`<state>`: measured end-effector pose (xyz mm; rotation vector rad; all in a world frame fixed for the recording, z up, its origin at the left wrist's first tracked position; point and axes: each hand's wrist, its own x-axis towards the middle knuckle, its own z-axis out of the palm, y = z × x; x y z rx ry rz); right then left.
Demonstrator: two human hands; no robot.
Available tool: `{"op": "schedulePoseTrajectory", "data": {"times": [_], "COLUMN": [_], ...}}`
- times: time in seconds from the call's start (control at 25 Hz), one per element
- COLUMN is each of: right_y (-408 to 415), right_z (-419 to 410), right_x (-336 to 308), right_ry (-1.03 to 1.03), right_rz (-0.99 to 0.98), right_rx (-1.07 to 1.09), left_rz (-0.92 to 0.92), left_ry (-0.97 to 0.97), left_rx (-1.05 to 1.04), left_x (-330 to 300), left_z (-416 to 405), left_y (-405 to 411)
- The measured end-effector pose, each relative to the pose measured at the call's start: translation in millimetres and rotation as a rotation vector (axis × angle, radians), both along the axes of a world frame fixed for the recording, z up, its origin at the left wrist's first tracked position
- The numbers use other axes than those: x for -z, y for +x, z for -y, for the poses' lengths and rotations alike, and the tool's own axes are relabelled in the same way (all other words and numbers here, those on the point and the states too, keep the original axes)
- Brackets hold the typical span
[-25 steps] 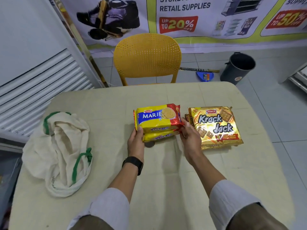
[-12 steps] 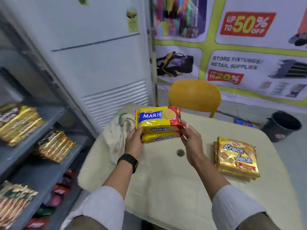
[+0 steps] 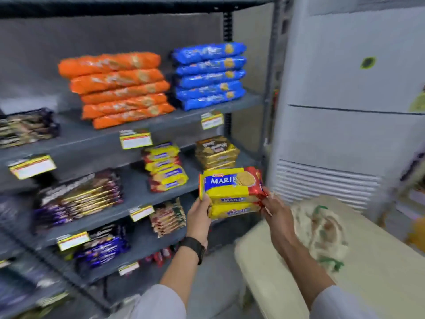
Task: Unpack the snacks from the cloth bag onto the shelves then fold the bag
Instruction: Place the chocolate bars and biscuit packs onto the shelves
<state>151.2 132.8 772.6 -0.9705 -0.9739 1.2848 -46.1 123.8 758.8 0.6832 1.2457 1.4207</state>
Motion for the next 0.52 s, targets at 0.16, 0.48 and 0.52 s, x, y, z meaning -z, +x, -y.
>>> {"op": "schedulePoseTrajectory", "data": {"times": [0.16,0.48,0.52], "right_y": [-113.5,-231.8,-238.6], "right_z": [-65.3,-159.0,-170.6], "right_x": [19.2,38.7,42.3], "right_ry": [-0.035,-0.221,-0.251], "right_rz": [-0.004,0.021,0.039], "right_rx": [-0.170,-0.265,-0.251], "left_rz": [-0.041,0.051,0.067], "left_ry": [-0.055,-0.137,-0.143], "left_rx": [-0.160,-0.276,-0.284], "left_x": [10.8,31.0,33.2], "left_z": [-25.7,-105.4,-116.3], "left_y": [-113.1,-230.5,-236.4]}}
